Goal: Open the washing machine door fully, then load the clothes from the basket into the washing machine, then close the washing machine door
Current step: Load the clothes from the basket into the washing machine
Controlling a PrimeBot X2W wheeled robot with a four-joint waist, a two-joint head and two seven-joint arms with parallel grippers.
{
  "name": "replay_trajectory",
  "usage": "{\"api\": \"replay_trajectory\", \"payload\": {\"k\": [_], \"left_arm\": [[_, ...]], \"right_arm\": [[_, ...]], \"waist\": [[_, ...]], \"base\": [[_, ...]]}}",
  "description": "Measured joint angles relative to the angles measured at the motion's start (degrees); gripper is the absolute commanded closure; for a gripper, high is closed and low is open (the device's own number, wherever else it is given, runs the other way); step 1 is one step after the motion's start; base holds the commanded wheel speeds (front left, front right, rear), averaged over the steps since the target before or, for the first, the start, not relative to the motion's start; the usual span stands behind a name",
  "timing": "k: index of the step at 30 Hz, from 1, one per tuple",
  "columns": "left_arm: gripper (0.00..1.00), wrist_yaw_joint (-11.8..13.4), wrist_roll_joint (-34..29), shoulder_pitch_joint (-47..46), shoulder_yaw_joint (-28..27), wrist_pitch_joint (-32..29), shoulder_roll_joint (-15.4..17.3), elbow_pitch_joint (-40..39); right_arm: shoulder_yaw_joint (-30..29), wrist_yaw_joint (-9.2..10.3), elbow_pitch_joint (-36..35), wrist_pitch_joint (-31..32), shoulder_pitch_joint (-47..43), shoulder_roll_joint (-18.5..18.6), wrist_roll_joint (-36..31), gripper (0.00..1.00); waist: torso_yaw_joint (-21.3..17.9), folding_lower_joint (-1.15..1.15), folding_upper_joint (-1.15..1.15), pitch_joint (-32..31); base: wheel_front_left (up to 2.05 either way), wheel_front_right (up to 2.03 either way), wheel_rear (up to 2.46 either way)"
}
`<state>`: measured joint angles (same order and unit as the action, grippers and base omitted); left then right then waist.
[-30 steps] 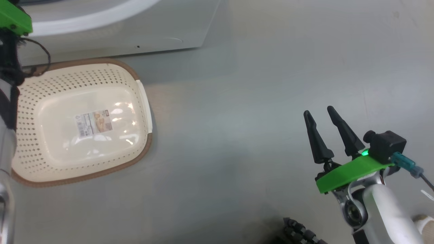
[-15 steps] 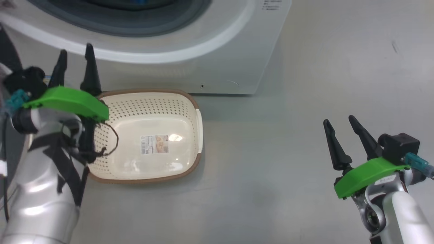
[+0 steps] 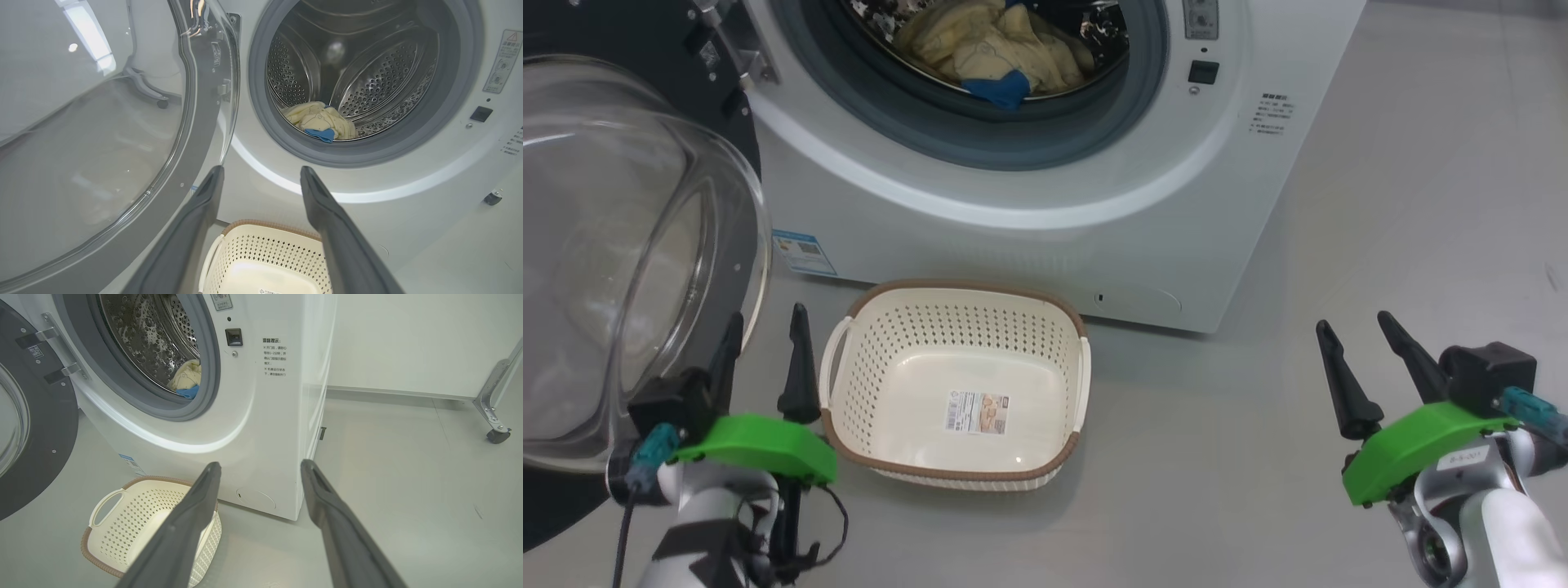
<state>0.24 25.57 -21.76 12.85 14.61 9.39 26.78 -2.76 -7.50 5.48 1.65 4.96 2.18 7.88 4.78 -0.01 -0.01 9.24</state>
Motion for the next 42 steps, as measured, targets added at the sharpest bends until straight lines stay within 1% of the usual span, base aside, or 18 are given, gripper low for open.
{"api": "replay_trajectory", "payload": {"k": [5, 7, 11, 14, 19, 23, 28, 36, 42], "left_arm": [[0.0, 1.66, -1.96, 6.98, -0.02, 0.0, 0.4, -4.83], [0.0, 2.66, -2.77, 9.28, -0.01, 0.0, 0.75, -6.83], [0.0, 3.87, -4.16, 13.28, -0.02, -0.01, 1.93, -11.02], [0.0, 4.35, -4.8, 16.4, 0.0, -0.02, 2.83, -13.72], [0.0, 4.37, -4.89, 20.74, 0.34, -1.05, 4.0, -17.34], [0.0, 4.87, -4.89, 21.48, 0.42, -1.62, 4.12, -19.44], [0.0, 4.87, -4.89, 22.1, 0.55, -1.79, 4.31, -20.65], [0.0, 4.83, -4.75, 22.56, 0.65, -1.57, 4.45, -21.25], [0.0, 4.85, -4.82, 22.51, 0.99, -1.51, 4.59, -21.14]], "right_arm": [[-0.18, 0.0, -0.59, 1.0, -1.93, 0.0, -0.4, 0.0], [-0.19, 0.0, -1.02, 1.44, -2.6, 0.0, -0.4, 0.0], [-0.18, 0.0, -1.8, 1.91, -3.93, -0.01, -0.4, 0.0], [-0.27, 0.0, -2.52, 2.15, -5.5, -0.01, -0.38, 0.0], [-0.75, 0.0, -4.08, 2.25, -8.14, -0.02, -0.24, 0.0], [-1.19, 0.0, -5.28, 2.41, -9.21, -0.03, 0.26, 0.0], [-1.47, 0.0, -6.56, 2.41, -9.7, -0.05, 0.69, 0.0], [-1.78, 0.0, -8.14, 2.4, -11.41, -0.08, 0.68, 0.0], [-2.11, 0.0, -8.66, 2.41, -11.4, -0.1, 0.67, 0.0]], "waist": [[1.17, 0.0, 0.0, -3.45], [1.37, 0.0, 0.0, -4.55], [1.24, 0.0, 0.0, -6.51], [0.79, 0.0, 0.0, -7.97], [-0.5, 0.0, 0.0, -9.49], [-1.46, 0.0, 0.0, -9.78], [-2.65, 0.0, 0.0, -9.71], [-4.14, 0.0, 0.0, -9.23], [-4.43, 0.0, 0.0, -8.39]], "base": [[0.0, 0.0, 0.0], [0.0, 0.0, 0.0], [0.0, 0.0, 0.0], [0.0, 0.0, 0.0], [0.0, 0.0, 0.0], [0.0, 0.0, 0.0], [0.0, 0.0, 0.0], [0.0, 0.0, 0.0], [0.0, 0.0, 0.0]]}}
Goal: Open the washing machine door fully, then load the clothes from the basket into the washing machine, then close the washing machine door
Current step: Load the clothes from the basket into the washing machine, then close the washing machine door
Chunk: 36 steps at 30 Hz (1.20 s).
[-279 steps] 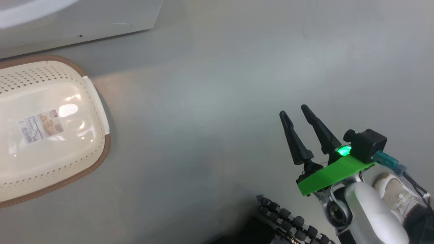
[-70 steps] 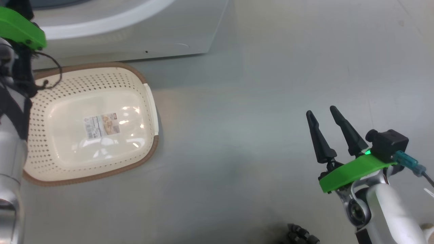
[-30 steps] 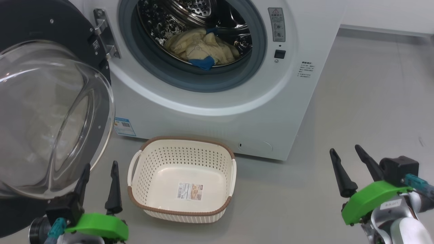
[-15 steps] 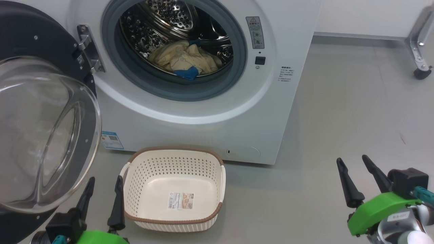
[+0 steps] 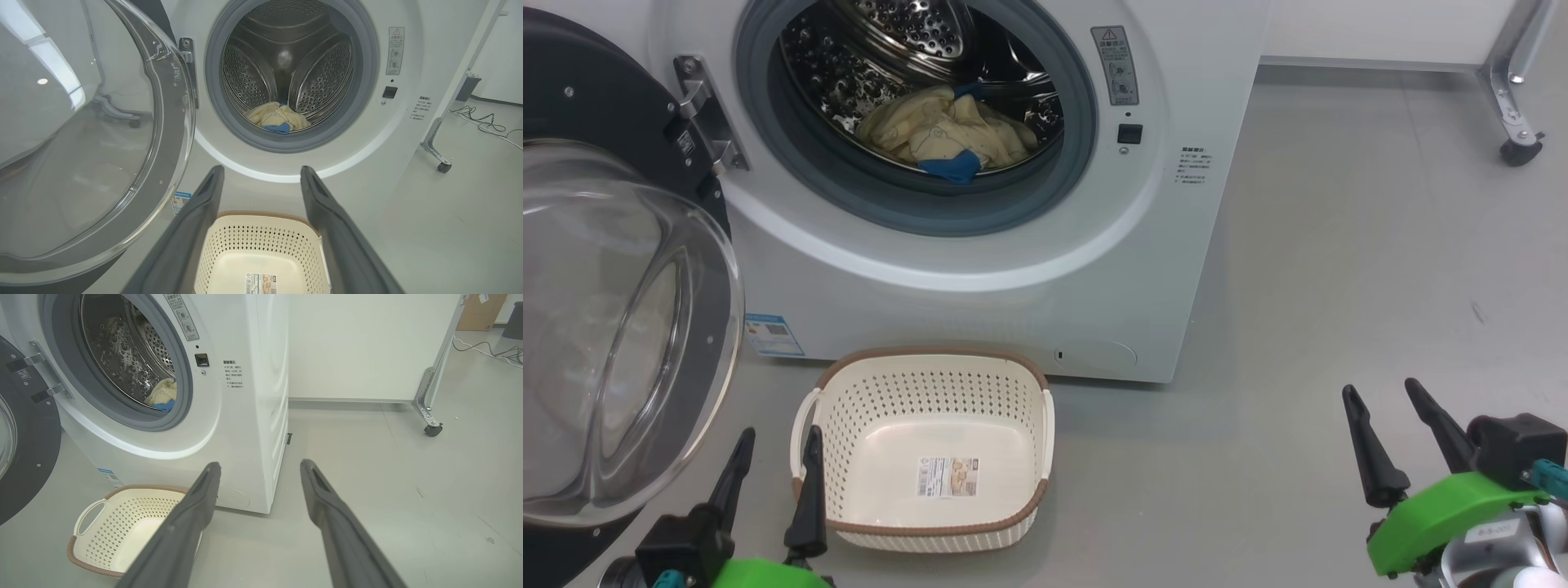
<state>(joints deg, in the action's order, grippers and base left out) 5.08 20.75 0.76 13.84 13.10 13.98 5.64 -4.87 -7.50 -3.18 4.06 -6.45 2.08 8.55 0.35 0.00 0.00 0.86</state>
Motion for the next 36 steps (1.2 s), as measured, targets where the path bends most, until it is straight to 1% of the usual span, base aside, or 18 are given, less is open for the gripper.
{"api": "replay_trajectory", "payload": {"k": [9, 12, 25, 31, 36], "left_arm": [[0.0, 0.11, -0.65, -0.36, 0.44, 0.34, 0.21, 0.14], [0.0, 0.54, -0.66, -0.37, 0.79, 0.49, 0.27, 0.24], [0.0, 0.59, -0.66, -0.45, 1.19, 0.57, 0.69, 0.78], [0.0, 0.59, -0.66, -0.51, 1.44, 0.57, 0.89, 1.09], [0.0, 0.59, -0.66, -1.31, 1.66, 0.57, 1.15, 1.2]], "right_arm": [[-0.08, 0.0, -0.15, -0.01, 0.04, -0.01, 0.0, 0.0], [-0.07, 0.0, -0.13, -0.01, 0.08, -0.01, 0.01, 0.0], [-0.04, 0.0, 0.02, -0.01, 0.12, -0.01, 0.01, 0.0], [-0.05, 0.0, 0.12, -0.01, 0.12, -0.01, 0.01, 0.0], [-0.13, 0.0, 0.22, -0.02, 0.82, -0.08, 0.01, 0.0]], "waist": [[0.45, 0.0, 0.0, 0.5], [0.58, 0.0, 0.0, 0.5], [0.59, 0.0, 0.0, 0.64], [0.66, 0.0, 0.0, 0.59], [0.87, 0.01, 0.0, 0.65]], "base": [[0.0, 0.0, 0.0], [0.0, 0.0, 0.0], [-0.01, 0.01, 0.0], [-0.77, 0.77, 0.0], [-1.52, 1.52, 0.0]]}}
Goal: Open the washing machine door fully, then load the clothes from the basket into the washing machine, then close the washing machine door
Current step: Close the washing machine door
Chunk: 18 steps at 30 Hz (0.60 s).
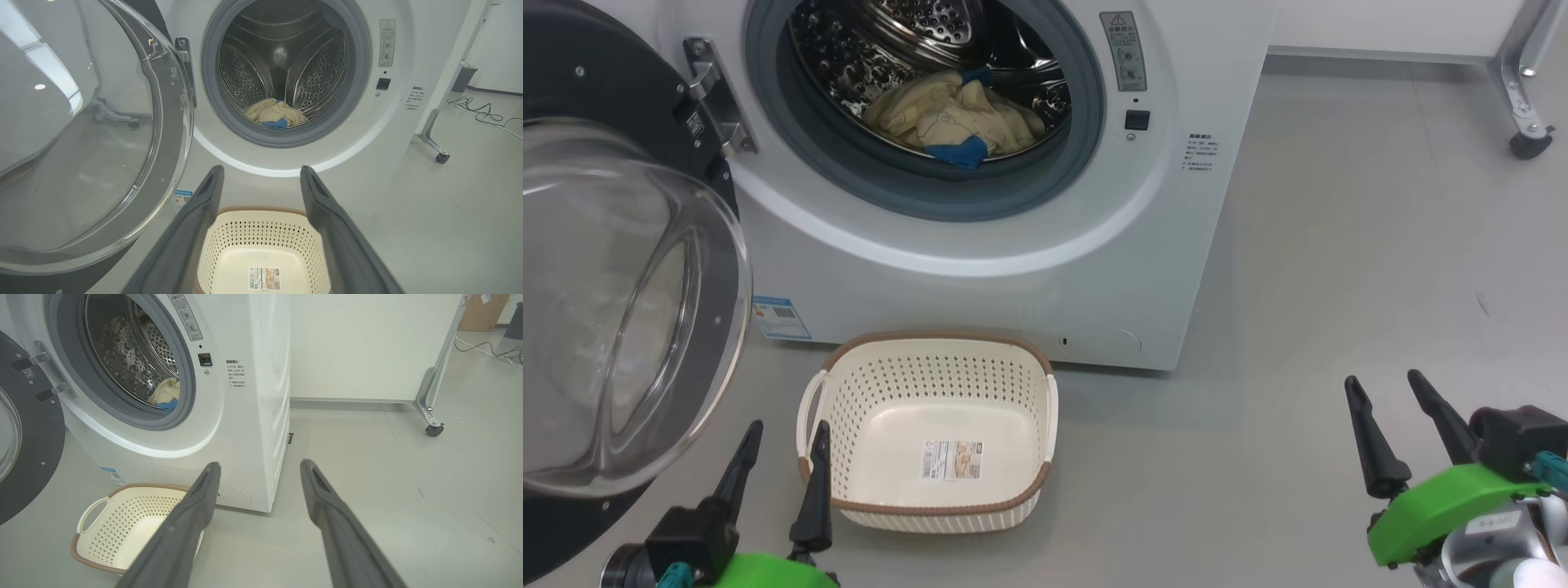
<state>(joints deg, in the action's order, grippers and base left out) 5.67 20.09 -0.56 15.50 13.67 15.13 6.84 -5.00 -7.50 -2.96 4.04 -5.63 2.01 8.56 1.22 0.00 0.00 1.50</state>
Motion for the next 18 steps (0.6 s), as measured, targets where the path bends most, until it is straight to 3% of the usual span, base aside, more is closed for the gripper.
{"api": "replay_trajectory", "payload": {"k": [9, 18], "left_arm": [[0.0, -0.44, -0.49, -0.36, 1.31, -0.08, 0.47, 0.0], [0.0, -0.45, -0.59, -0.34, 1.57, -0.07, 0.7, -0.01]], "right_arm": [[-0.12, 0.0, 0.38, -0.07, 0.18, 0.0, 0.02, 0.0], [-0.34, 0.0, 0.7, -0.33, 0.13, -0.02, 0.02, 0.0]], "waist": [[0.74, 0.0, 0.0, 0.02], [1.55, 0.0, 0.0, -0.74]], "base": [[-1.81, 1.81, 0.0], [-0.76, 0.76, 0.0]]}}
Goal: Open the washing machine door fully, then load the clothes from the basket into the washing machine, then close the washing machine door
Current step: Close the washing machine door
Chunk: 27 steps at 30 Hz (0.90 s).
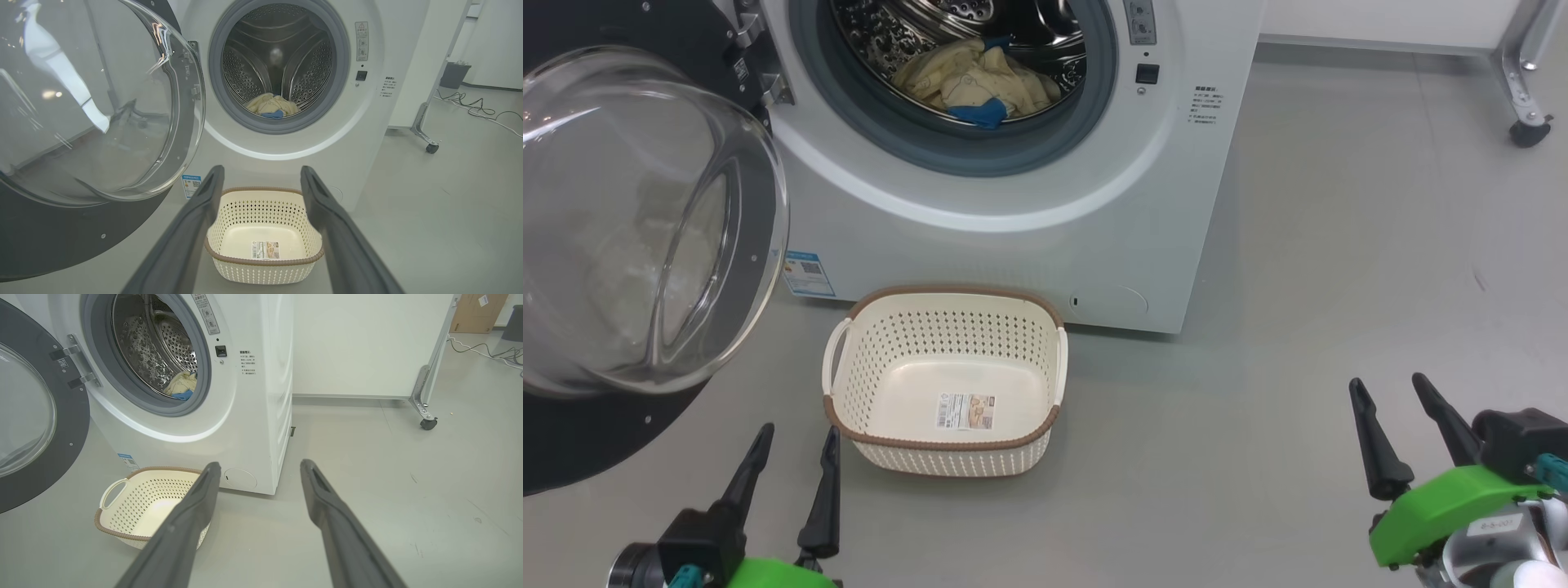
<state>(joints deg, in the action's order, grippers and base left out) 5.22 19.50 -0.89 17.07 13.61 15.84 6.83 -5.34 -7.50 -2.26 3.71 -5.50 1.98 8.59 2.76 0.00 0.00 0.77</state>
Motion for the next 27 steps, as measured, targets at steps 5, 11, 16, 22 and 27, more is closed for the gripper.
{"api": "replay_trajectory", "payload": {"k": [5, 11, 16, 22, 27], "left_arm": [[0.0, -0.12, 0.01, 0.0, 0.47, -0.01, -0.01, 0.02], [0.0, -0.12, 0.01, 0.0, 1.29, -0.01, 0.04, 0.03], [0.0, -0.12, 0.0, -0.01, 1.67, -0.03, 0.26, 0.04], [0.0, -0.07, -0.01, -0.14, 1.85, -0.59, 0.58, 0.15], [0.0, 0.44, 0.01, -0.31, 1.74, -0.6, 1.01, 0.15]], "right_arm": [[-0.02, 0.0, 0.15, 0.0, -0.01, 0.0, 0.0, 0.0], [-0.24, 0.0, 0.15, 0.0, -0.1, 0.0, 0.0, 0.0], [-0.67, 0.0, 0.46, -0.19, -0.25, 0.0, 0.3, 0.0], [-1.4, 0.0, 0.88, -0.51, -1.44, -0.01, 0.51, 0.0], [-0.88, 0.0, 0.91, -0.51, -1.17, -0.02, 0.49, 0.0]], "waist": [[0.59, 0.0, 0.0, -0.63], [1.51, 0.0, 0.0, -1.08], [2.58, 0.0, 0.0, -1.16], [6.12, 0.0, 0.0, -1.31], [10.93, 0.0, 0.0, -1.16]], "base": [[-0.02, 0.02, 0.0], [0.0, 0.0, 0.0], [0.0, 0.0, 0.0], [0.0, 0.0, 0.0], [0.0, 0.0, 0.0]]}}
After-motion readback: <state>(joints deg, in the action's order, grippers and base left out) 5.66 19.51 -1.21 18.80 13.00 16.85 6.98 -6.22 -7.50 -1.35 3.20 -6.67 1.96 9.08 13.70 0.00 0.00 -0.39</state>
